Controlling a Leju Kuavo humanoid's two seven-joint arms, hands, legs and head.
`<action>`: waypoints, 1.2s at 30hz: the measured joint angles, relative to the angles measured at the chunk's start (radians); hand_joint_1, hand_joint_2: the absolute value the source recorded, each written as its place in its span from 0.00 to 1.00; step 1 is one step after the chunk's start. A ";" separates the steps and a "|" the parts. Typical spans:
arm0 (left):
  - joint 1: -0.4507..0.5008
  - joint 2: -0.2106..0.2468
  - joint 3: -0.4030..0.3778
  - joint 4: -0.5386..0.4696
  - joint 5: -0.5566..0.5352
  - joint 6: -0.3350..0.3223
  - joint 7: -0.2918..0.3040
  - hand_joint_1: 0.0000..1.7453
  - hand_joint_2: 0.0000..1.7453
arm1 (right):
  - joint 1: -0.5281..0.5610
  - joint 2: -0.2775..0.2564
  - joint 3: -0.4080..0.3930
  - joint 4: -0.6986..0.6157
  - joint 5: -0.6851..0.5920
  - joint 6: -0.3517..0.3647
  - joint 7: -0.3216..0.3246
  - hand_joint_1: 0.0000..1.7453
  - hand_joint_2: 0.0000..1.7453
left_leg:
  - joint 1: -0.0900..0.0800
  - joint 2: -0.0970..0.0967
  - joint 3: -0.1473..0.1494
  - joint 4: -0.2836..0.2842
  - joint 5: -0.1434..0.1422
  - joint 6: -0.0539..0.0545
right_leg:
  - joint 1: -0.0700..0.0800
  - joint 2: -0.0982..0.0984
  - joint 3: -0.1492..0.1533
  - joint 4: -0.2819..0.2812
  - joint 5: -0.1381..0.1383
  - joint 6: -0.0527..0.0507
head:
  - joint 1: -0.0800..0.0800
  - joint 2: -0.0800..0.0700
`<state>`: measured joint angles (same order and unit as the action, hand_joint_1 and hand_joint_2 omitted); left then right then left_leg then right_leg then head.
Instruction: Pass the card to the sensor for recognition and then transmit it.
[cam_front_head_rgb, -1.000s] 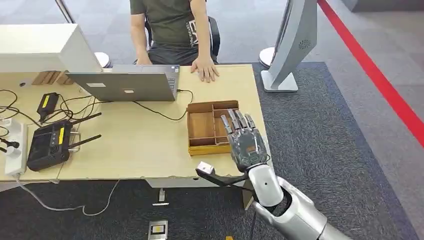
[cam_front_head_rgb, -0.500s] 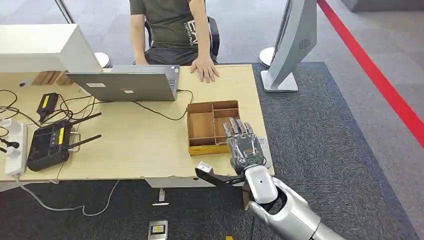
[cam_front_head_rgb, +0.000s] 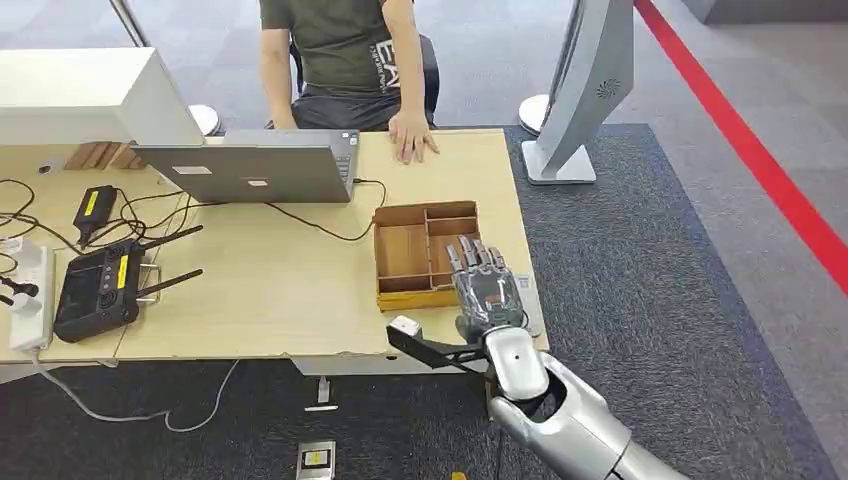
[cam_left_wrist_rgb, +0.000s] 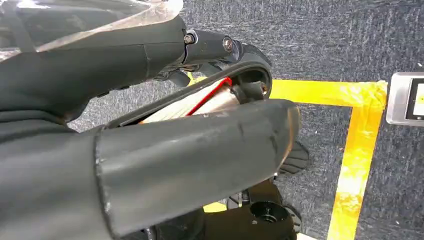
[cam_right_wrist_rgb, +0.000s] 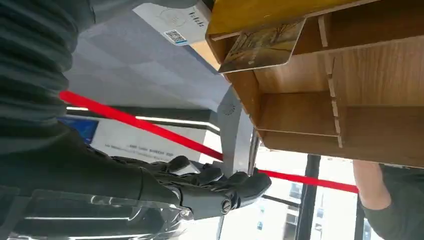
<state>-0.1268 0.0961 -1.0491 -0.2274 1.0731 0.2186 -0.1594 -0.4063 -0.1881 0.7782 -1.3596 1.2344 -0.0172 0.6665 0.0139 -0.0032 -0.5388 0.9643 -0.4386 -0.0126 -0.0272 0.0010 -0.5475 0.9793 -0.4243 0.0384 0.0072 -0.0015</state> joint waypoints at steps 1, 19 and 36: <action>0.000 0.000 -0.001 0.000 -0.003 0.000 0.002 0.00 0.00 | -0.003 0.003 -0.004 0.009 -0.009 -0.015 0.003 0.00 1.00 | 0.000 0.000 0.000 0.000 0.000 0.000 | 0.000 0.000 0.000 0.000 0.000 0.000 | 0.000 0.000; 0.003 -0.002 -0.002 0.000 -0.005 0.001 0.002 0.00 0.00 | -0.015 0.053 -0.045 0.175 -0.042 -0.120 -0.002 0.00 1.00 | 0.000 0.000 0.000 0.000 0.000 0.000 | 0.000 0.000 0.000 0.000 0.000 0.000 | 0.000 0.000; 0.003 -0.006 -0.003 0.000 -0.011 -0.005 0.012 0.00 0.00 | -0.007 0.090 -0.047 0.217 -0.017 -0.117 -0.012 0.00 1.00 | 0.000 0.000 0.000 0.000 0.000 0.000 | 0.000 0.000 0.000 0.000 0.000 0.000 | 0.000 0.000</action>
<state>-0.1241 0.0900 -1.0517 -0.2274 1.0616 0.2140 -0.1473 -0.4132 -0.0980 0.7309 -1.1425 1.2176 -0.1343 0.6546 0.0142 -0.0031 -0.5388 0.9643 -0.4386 -0.0126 -0.0270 0.0010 -0.5478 0.9794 -0.4243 0.0383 0.0072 -0.0015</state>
